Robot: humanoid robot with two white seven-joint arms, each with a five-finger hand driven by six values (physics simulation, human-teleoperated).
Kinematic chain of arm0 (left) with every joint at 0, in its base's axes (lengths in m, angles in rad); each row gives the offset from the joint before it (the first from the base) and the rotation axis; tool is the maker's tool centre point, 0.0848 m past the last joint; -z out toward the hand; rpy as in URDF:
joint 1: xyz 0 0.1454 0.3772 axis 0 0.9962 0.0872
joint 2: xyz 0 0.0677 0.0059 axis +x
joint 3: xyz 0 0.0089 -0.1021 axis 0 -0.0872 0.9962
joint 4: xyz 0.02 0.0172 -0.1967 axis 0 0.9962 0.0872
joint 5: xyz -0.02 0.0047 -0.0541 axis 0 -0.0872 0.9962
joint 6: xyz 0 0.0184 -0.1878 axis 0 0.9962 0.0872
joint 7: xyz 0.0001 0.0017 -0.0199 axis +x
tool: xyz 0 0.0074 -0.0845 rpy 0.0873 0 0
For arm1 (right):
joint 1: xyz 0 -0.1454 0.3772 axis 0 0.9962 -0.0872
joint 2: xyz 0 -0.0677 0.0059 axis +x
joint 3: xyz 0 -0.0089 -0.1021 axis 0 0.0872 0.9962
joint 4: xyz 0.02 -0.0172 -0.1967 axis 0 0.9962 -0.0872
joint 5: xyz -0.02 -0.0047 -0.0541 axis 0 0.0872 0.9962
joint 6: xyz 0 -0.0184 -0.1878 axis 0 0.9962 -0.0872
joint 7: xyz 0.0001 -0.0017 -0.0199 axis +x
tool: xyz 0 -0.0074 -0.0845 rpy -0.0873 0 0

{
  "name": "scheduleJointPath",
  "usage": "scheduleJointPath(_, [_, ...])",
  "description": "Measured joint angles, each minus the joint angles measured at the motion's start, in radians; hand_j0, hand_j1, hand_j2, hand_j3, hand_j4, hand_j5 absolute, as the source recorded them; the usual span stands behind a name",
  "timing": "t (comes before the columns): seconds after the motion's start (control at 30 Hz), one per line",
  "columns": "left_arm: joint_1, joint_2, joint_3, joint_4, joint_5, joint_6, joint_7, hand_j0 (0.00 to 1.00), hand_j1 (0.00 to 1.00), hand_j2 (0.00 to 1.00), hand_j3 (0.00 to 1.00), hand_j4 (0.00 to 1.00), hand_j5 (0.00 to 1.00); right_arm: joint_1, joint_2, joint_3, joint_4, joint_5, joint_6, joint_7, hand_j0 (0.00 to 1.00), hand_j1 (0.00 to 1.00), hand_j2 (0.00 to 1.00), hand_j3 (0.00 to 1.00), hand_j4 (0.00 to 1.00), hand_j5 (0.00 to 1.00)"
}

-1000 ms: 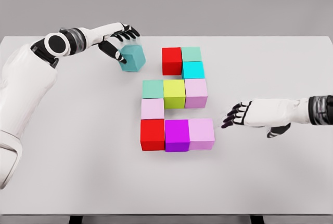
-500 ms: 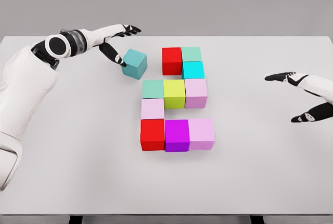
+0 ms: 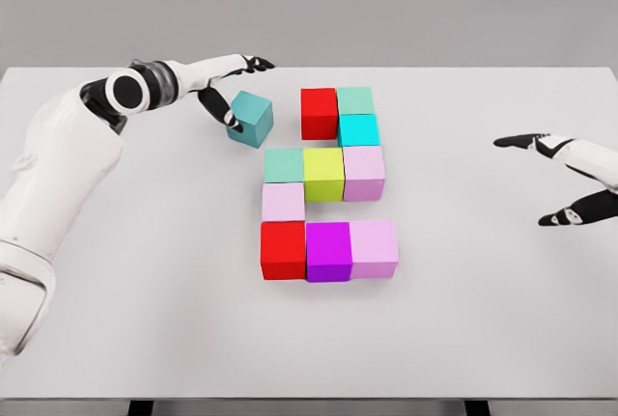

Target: Assemble the squares on the desktop into the number 2

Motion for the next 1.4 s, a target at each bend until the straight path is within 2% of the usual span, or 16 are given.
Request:
scheduleJointPath(0.4, [-0.003, -0.039, 0.005, 0.012, -0.042, 0.031, 0.002, 1.0, 1.0, 1.0, 1.0, 1.0, 1.0, -0.005, 0.003, 0.007, -0.011, 0.021, 0.0, 0.0, 1.0, 1.0, 1.0, 1.0, 1.0, 1.0])
scheduleJointPath(0.77, [-0.005, -0.071, 0.012, 0.011, -0.138, 0.04, 0.033, 1.0, 1.0, 1.0, 1.0, 1.0, 1.0, -0.008, 0.003, 0.006, -0.013, 0.025, 0.0, 0.0, 1.0, 1.0, 1.0, 1.0, 1.0, 1.0])
scheduleJointPath(1.4, [-0.005, -0.108, 0.016, 0.012, -0.15, 0.061, 0.073, 1.0, 1.0, 1.0, 1.0, 1.0, 1.0, -0.012, 0.01, 0.007, -0.002, 0.041, 0.0, 0.0, 1.0, 1.0, 1.0, 1.0, 1.0, 1.0])
